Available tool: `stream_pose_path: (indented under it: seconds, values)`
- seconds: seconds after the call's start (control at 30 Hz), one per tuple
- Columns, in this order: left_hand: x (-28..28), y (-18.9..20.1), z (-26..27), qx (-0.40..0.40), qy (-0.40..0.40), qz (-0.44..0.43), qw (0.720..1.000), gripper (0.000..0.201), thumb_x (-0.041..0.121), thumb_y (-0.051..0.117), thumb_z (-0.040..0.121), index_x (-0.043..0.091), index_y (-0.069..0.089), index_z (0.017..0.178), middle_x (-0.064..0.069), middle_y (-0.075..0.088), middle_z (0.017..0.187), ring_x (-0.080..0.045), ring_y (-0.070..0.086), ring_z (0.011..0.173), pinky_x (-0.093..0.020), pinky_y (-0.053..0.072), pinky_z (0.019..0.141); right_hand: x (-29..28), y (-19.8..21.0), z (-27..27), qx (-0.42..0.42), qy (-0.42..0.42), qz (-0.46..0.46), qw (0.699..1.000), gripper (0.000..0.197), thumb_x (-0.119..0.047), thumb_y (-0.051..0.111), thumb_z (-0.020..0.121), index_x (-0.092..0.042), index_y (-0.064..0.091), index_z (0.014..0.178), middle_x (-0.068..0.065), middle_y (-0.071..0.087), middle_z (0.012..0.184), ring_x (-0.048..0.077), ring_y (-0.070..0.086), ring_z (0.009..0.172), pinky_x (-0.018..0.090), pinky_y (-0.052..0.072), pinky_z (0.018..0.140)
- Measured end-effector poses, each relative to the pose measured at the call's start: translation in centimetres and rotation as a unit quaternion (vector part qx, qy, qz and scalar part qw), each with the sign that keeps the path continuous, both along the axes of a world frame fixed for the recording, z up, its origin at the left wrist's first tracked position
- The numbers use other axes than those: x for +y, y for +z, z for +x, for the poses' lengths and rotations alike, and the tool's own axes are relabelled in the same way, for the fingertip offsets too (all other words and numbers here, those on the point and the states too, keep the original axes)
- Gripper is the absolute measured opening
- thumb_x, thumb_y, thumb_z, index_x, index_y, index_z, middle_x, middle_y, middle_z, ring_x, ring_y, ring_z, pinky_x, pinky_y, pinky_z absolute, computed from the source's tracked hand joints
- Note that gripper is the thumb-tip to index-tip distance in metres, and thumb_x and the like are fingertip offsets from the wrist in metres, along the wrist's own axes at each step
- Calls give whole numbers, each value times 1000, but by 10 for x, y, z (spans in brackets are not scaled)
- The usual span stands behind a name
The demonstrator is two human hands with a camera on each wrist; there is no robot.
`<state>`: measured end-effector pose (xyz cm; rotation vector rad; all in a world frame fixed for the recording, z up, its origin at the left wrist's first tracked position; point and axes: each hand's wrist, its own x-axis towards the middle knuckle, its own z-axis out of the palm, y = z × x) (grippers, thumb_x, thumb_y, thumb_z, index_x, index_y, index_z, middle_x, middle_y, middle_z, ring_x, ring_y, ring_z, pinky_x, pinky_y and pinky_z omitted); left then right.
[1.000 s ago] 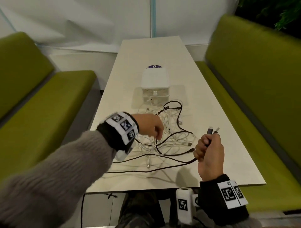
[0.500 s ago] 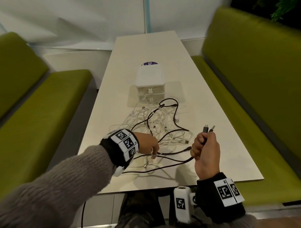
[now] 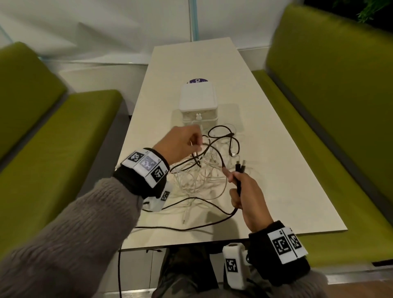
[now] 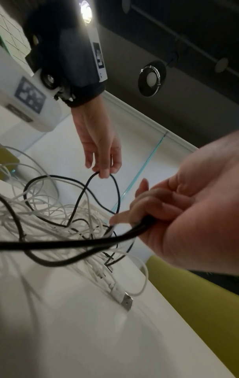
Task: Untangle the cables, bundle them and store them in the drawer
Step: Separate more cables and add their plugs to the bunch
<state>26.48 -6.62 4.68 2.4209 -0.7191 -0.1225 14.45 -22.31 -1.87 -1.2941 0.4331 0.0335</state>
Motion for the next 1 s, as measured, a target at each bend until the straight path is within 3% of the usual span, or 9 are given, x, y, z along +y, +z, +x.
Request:
stream_pose_path:
  seconds: [0.1, 0.2, 0.27, 0.3, 0.33, 0.37, 0.57, 0.77, 1.0]
  values:
    - [8, 14, 8, -42, 68, -120, 990, 25, 9, 67, 83, 17, 55, 103, 0, 63, 75, -7, 56, 62, -15, 48, 65, -3, -2, 3, 29, -31, -9, 999, 33, -15, 31, 100, -13, 40, 69, 27, 57, 127, 6, 20, 29, 20, 18, 38]
    - [18, 31, 20, -80, 120, -266, 953, 21, 3, 62, 85, 21, 61, 95, -3, 62, 73, -10, 58, 58, -31, 55, 65, -6, 1, 4, 36, -66, 9, 997, 32, -17, 34, 100, -13, 42, 69, 49, 28, 118, 6, 18, 30, 21, 15, 38]
    - [23, 42, 23, -87, 149, -375, 911, 24, -1, 58, 85, 23, 58, 90, -5, 60, 74, -11, 58, 59, -34, 56, 65, -7, 0, 4, 36, -75, 21, 996, 31, -18, 34, 99, -13, 43, 70, 39, 21, 95, 6, 18, 31, 19, 14, 37]
    - [25, 47, 23, -87, 156, -415, 892, 24, -2, 57, 86, 22, 56, 90, -6, 59, 75, -12, 58, 60, -33, 57, 65, -8, -1, 4, 37, -75, 23, 996, 30, -19, 34, 99, -13, 43, 71, 19, 25, 92, 6, 17, 31, 20, 14, 38]
    - [25, 49, 22, -85, 156, -436, 882, 24, -2, 57, 86, 21, 53, 90, -7, 59, 76, -14, 58, 62, -32, 57, 65, -8, -1, 3, 39, -75, 22, 996, 30, -19, 35, 99, -13, 43, 70, 47, 24, 107, 6, 17, 31, 20, 14, 39]
    - [25, 49, 21, -77, 149, -434, 885, 24, -3, 57, 86, 20, 51, 90, -8, 60, 77, -14, 59, 63, -30, 58, 65, -8, -2, 4, 39, -76, 22, 996, 30, -19, 36, 99, -14, 43, 70, 35, 35, 136, 6, 17, 32, 21, 14, 40]
    - [16, 18, 5, 73, 106, -377, 917, 20, -4, 64, 82, 13, 52, 81, -6, 64, 72, -11, 66, 61, -30, 58, 64, -4, 0, 2, -8, -49, 43, 998, 30, -13, 32, 98, -10, 51, 75, -4, 65, 125, 5, 21, 31, 18, 17, 38]
    - [-3, -10, -31, 114, 28, -272, 955, 11, 9, 70, 80, 8, 60, 83, -5, 66, 72, -14, 63, 62, -27, 55, 61, 9, 8, 4, -94, -65, 40, 993, 33, -24, 34, 104, -10, 62, 112, -3, 69, 116, 7, 23, 38, 18, 26, 40]
    - [-15, -39, -67, 88, -2, -236, 968, 12, 15, 67, 85, 16, 56, 85, 8, 61, 76, -10, 60, 73, -22, 50, 69, 17, 16, 12, -98, -92, 158, 978, 34, -29, 34, 104, -11, 60, 117, 4, 72, 110, 7, 27, 39, 18, 29, 42]
